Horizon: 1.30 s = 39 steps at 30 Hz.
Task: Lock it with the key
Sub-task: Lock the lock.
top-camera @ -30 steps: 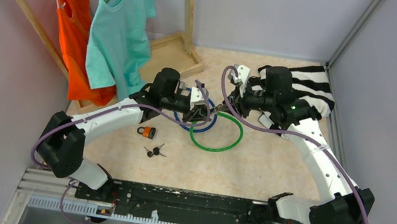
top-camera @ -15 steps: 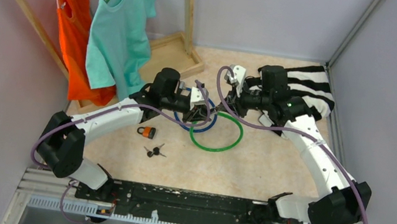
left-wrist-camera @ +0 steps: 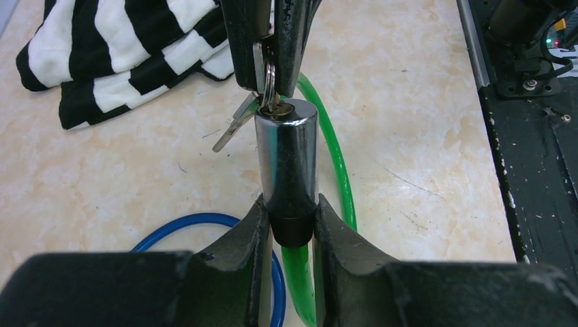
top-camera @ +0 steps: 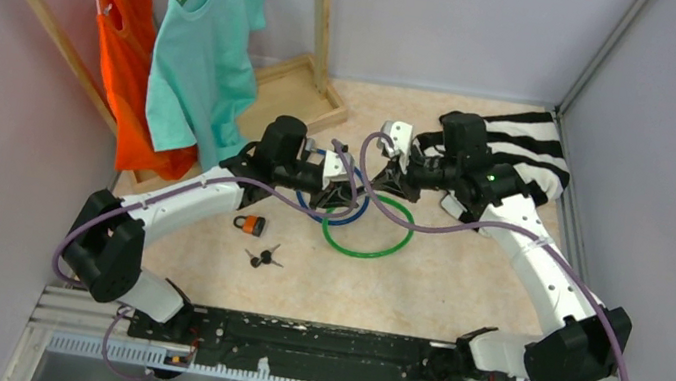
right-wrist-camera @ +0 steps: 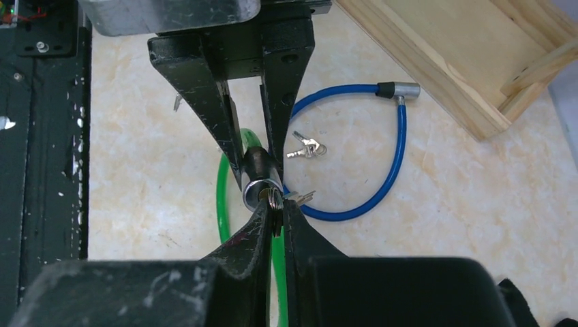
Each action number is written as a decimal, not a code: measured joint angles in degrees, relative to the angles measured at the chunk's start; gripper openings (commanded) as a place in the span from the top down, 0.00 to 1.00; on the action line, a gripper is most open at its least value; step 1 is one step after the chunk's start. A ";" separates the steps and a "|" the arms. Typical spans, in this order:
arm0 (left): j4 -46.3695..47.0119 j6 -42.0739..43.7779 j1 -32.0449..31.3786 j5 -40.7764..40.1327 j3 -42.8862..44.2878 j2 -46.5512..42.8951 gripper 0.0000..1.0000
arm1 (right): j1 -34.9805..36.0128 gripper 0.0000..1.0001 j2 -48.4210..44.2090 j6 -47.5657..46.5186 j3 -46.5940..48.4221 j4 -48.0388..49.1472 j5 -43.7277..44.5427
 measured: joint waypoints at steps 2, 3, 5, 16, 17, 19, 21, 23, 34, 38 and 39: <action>-0.31 0.50 0.00 0.28 0.02 -0.07 1.00 | 0.02 1.00 0.00 -1.90 0.00 -0.35 -0.46; -0.50 0.72 0.02 0.48 0.02 -0.09 1.00 | 0.02 1.00 0.00 -3.15 0.00 -0.55 -0.83; -0.96 1.29 0.07 0.90 0.17 -0.09 1.00 | 0.02 1.00 0.00 -5.25 0.00 -0.96 -1.51; -6.19 4.68 0.24 4.24 2.36 -0.09 1.00 | 0.39 1.00 0.07 -17.90 2.21 -6.51 -3.43; -6.78 4.87 0.24 4.55 2.62 -0.07 1.00 | 0.46 1.00 0.13 -19.04 2.34 -6.95 -3.65; -7.67 5.25 0.24 4.98 2.95 -0.07 1.00 | 0.61 1.00 0.24 -21.07 2.82 -7.98 -3.82; -8.55 5.51 0.24 5.33 3.39 -0.07 1.00 | 0.66 1.00 0.26 -23.04 3.17 -8.96 -3.98; -9.27 5.62 0.24 5.73 3.93 0.11 1.00 | 0.68 1.00 0.37 -24.74 3.80 -9.99 -4.07; -10.67 6.36 0.24 6.69 4.48 0.28 1.00 | 0.98 1.00 0.50 -30.97 4.57 -12.83 -4.02; -11.04 6.43 0.24 7.41 4.94 0.74 1.00 | 1.03 1.00 0.52 -33.31 4.96 -13.92 -3.80; -11.17 6.43 0.24 7.58 5.05 0.90 1.00 | 1.03 1.00 0.57 -33.92 5.18 -14.47 -3.67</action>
